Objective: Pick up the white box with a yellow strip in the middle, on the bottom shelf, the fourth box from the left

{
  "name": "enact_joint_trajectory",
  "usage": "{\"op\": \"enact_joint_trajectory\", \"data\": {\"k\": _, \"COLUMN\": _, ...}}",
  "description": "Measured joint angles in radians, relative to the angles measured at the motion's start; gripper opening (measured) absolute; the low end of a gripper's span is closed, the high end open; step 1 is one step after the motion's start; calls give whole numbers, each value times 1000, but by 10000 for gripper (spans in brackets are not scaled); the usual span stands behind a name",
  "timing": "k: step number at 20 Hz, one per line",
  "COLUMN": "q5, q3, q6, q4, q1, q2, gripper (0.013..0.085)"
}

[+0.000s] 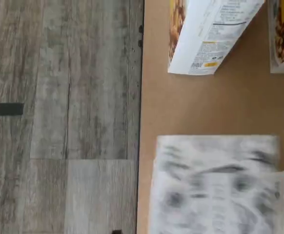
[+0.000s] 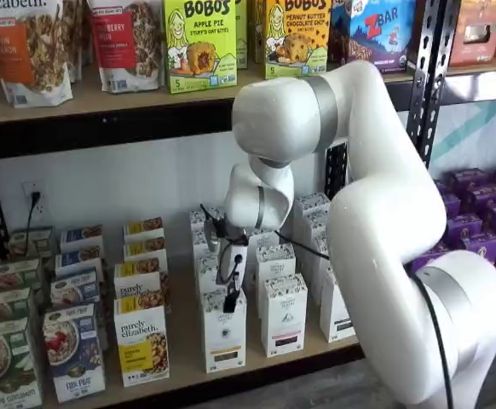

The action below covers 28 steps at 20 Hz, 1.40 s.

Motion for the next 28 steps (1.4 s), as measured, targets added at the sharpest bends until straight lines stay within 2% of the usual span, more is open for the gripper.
{"op": "enact_joint_trajectory", "data": {"k": 3, "q5": 3, "q3": 9, "q6": -3, "q4": 1, "q1": -4, "q2": -13, "gripper": 850}}
{"op": "enact_joint_trajectory", "data": {"k": 8, "q5": 4, "q3": 10, "q6": 25, "q4": -34, "q1": -5, "q2": -12, "gripper": 850}}
{"op": "enact_joint_trajectory", "data": {"k": 21, "q5": 16, "q3": -55, "q6": 83, "q4": -102, "q1": -6, "q2": 53, "gripper": 850}}
{"op": "enact_joint_trajectory", "data": {"k": 28, "q5": 10, "q3": -75, "q6": 107, "q4": -123, "q1": 2, "q2": 83, "gripper": 850}}
